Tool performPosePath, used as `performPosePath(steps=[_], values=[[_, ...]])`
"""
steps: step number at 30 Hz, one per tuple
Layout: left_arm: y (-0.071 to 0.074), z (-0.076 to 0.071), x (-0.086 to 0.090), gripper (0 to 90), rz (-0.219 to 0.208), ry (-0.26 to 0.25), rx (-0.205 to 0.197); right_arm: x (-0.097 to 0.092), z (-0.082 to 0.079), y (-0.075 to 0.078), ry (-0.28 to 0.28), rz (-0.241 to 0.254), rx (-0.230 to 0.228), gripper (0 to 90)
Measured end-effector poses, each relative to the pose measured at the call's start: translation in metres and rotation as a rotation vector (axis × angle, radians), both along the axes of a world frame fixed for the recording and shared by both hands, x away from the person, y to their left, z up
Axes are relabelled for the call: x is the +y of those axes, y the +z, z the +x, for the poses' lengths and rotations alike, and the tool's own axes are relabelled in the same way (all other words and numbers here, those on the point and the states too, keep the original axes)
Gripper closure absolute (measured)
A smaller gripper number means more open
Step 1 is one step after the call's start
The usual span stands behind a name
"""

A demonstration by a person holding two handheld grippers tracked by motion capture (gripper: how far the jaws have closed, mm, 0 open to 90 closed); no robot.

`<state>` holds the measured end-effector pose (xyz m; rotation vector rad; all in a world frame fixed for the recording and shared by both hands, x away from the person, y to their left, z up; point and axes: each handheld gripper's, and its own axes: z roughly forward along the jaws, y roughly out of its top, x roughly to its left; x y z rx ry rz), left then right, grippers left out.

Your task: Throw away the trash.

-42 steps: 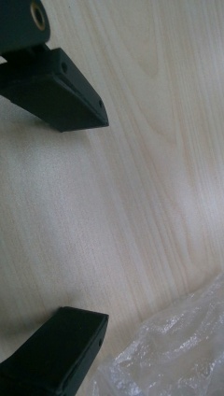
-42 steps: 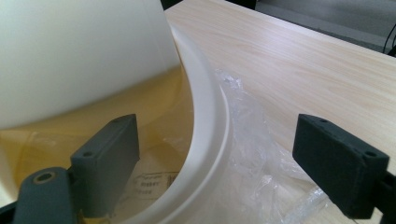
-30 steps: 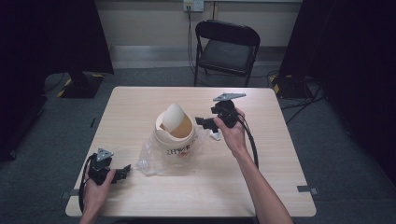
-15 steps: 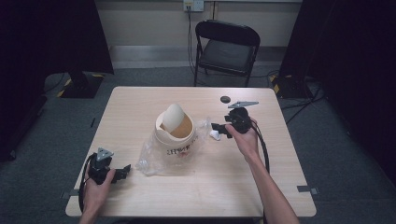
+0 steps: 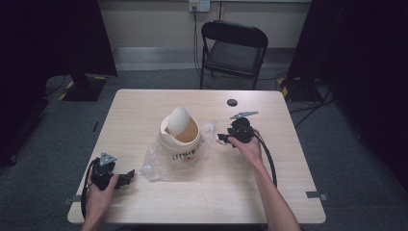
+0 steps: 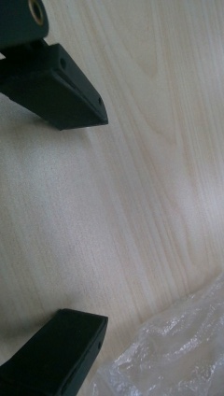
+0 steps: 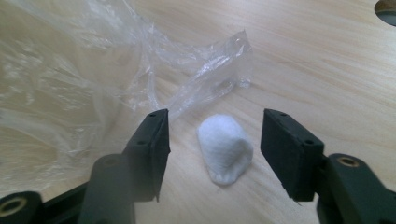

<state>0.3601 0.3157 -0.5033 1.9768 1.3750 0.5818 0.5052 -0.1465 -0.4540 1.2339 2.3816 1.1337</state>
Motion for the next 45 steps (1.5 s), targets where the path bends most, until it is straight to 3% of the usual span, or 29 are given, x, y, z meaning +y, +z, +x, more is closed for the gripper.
performPosePath(steps=[7, 23, 28, 31, 35, 45], values=[[0.000, 0.000, 0.000, 4.6, 0.002, 0.000, 0.000, -0.003, 0.006, -0.018, -0.026, -0.018, 0.018, 44.2], [0.000, 0.001, 0.000, 3.6, 0.000, 0.002, 0.003, 0.006, 0.007, -0.028, 0.020, -0.055, 0.007, 49.4], [0.000, 0.001, 0.000, 3.4, 0.001, 0.004, 0.002, 0.005, 0.009, -0.030, 0.006, -0.052, 0.008, 49.5], [0.000, 0.001, 0.000, 3.4, 0.001, 0.004, 0.002, 0.007, 0.009, -0.031, -0.006, -0.084, 0.014, 52.1], [0.000, 0.001, 0.000, 3.4, 0.002, 0.002, 0.004, 0.003, 0.008, -0.033, -0.019, -0.067, 0.021, 59.5], [0.000, 0.000, 0.001, 3.3, 0.002, 0.000, 0.005, -0.005, -0.001, -0.024, -0.038, 0.012, 0.022, 62.8]])
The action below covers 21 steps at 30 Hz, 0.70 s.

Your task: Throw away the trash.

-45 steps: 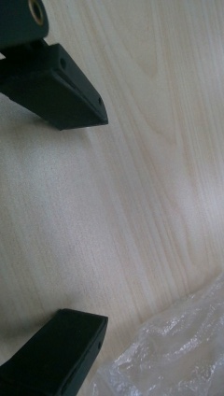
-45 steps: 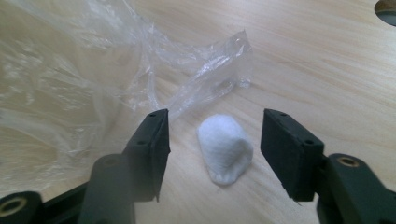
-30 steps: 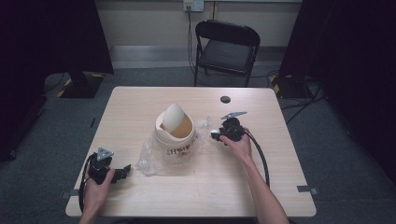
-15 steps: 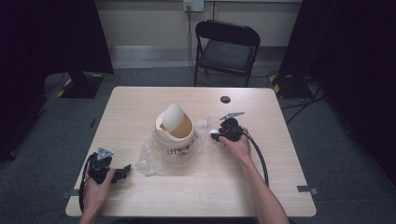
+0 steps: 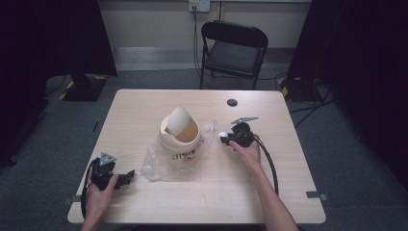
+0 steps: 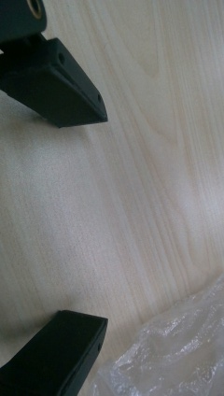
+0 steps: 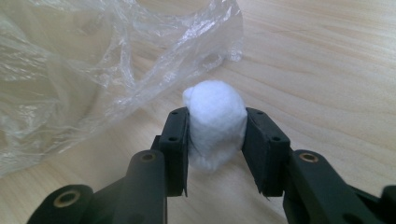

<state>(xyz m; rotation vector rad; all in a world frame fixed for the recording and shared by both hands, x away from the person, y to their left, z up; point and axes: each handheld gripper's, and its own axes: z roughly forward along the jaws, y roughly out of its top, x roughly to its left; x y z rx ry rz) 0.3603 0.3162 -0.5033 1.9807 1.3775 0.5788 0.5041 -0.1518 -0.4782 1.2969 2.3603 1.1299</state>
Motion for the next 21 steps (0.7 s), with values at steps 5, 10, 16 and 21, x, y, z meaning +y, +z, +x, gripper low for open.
performPosePath(steps=[5, 10, 16, 21], values=[[0.000, 0.000, 0.000, 3.3, -0.002, 0.000, 0.000, 0.003, -0.002, 0.003, 0.017, 0.004, -0.006, 63.2], [0.000, 0.000, 0.000, 3.3, -0.001, 0.002, -0.001, 0.002, -0.008, 0.012, 0.025, 0.044, -0.023, 63.2], [0.000, 0.000, 0.000, 3.3, -0.001, 0.002, -0.001, -0.001, -0.015, 0.029, 0.028, 0.070, -0.054, 63.6], [0.000, 0.000, 0.000, 3.3, -0.001, 0.002, -0.001, 0.000, -0.023, 0.035, 0.063, 0.084, -0.062, 63.5]])
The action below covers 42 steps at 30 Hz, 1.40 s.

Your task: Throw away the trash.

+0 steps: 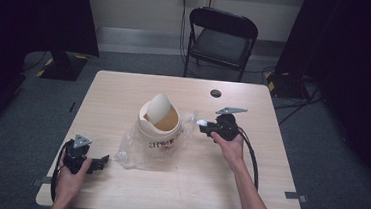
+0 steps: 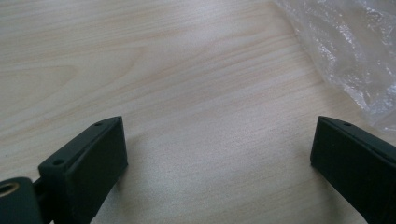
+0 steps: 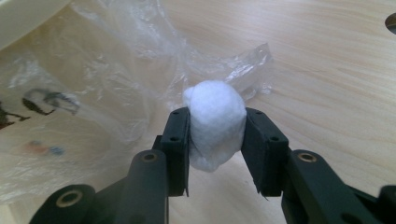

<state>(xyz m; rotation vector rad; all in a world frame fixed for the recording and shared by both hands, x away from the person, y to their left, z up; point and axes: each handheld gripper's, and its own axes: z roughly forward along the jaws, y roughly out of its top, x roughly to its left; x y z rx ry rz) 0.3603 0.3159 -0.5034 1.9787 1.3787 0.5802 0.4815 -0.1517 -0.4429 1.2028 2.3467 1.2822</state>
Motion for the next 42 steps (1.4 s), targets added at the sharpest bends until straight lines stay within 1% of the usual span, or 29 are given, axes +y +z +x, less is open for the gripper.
performPosePath(steps=[1, 5, 9, 14, 19, 23, 27, 30, 33, 36, 42], values=[[0.000, 0.000, 0.000, 3.3, 0.000, 0.000, 0.000, 0.000, -0.002, 0.002, 0.002, 0.007, 0.003, 63.6], [0.000, 0.000, 0.000, 3.3, 0.002, -0.001, 0.001, 0.001, -0.008, 0.014, 0.009, 0.036, -0.020, 63.7], [0.000, 0.000, 0.000, 3.3, 0.000, 0.000, 0.000, 0.003, -0.014, 0.025, 0.020, 0.035, -0.045, 63.9], [0.000, 0.000, 0.000, 3.3, 0.000, 0.000, 0.000, 0.008, -0.019, 0.033, 0.048, 0.040, -0.063, 64.0], [0.000, 0.000, 0.000, 3.3, 0.000, 0.000, 0.000, 0.018, -0.027, 0.045, 0.082, 0.014, -0.106, 64.0], [0.000, 0.000, 0.000, 3.3, 0.002, -0.001, 0.000, 0.022, -0.033, 0.055, 0.101, 0.036, -0.124, 64.0], [0.000, 0.000, 0.000, 3.3, 0.000, 0.000, 0.000, 0.028, -0.037, 0.062, 0.116, 0.049, -0.134, 64.0], [0.000, 0.000, 0.000, 3.3, 0.001, 0.000, 0.000, 0.035, -0.039, 0.066, 0.126, 0.045, -0.143, 64.0], [0.000, 0.000, 0.000, 3.3, 0.000, 0.000, 0.000, 0.042, -0.042, 0.071, 0.147, 0.064, -0.150, 64.1], [0.000, 0.000, 0.000, 3.3, 0.001, -0.001, 0.000, 0.051, -0.044, 0.076, 0.173, 0.068, -0.157, 64.0], [0.000, 0.000, 0.000, 3.3, 0.000, 0.000, 0.000, 0.066, -0.046, 0.075, 0.214, 0.050, -0.154, 64.1]])
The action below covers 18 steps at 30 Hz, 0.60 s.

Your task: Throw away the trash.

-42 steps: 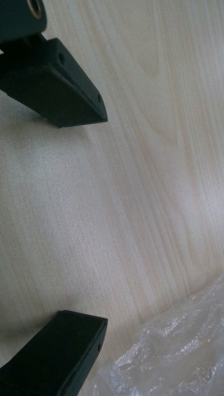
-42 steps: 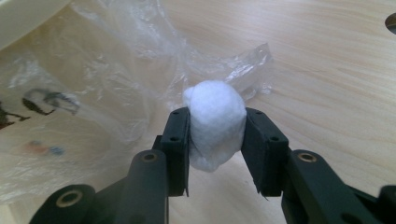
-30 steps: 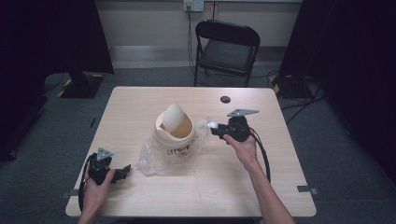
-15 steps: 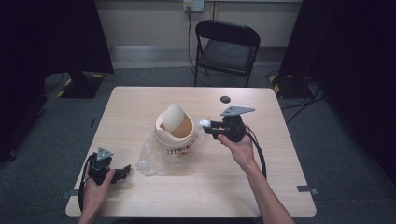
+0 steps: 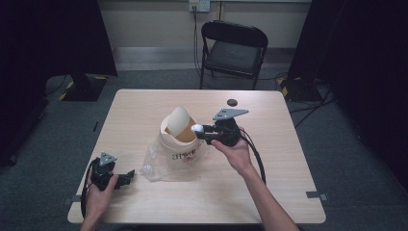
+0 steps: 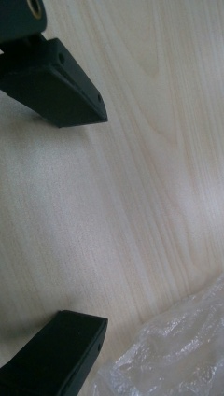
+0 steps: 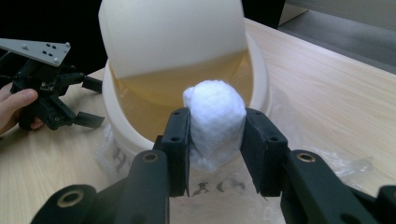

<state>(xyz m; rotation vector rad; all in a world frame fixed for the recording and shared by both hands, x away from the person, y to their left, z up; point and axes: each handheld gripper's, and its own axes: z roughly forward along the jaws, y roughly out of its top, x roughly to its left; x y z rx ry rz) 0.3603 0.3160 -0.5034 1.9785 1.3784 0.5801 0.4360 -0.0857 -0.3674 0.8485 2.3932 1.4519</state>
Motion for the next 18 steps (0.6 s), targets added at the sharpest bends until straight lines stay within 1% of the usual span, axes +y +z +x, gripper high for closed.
performPosePath(steps=[6, 9, 12, 18], values=[[0.000, 0.000, 0.000, 3.3, 0.002, -0.001, 0.001, 0.012, 0.002, -0.003, 0.018, -0.018, 0.000, 64.1], [0.000, 0.000, 0.000, 3.3, 0.000, 0.000, 0.000, 0.016, 0.003, -0.003, 0.022, -0.018, 0.001, 64.1], [0.000, 0.000, 0.000, 3.3, 0.002, -0.001, 0.000, 0.021, 0.004, -0.004, 0.029, -0.034, -0.005, 64.1], [0.000, 0.000, 0.000, 3.3, 0.002, -0.001, 0.000, 0.028, 0.010, -0.006, 0.030, -0.043, 0.005, 64.3]])
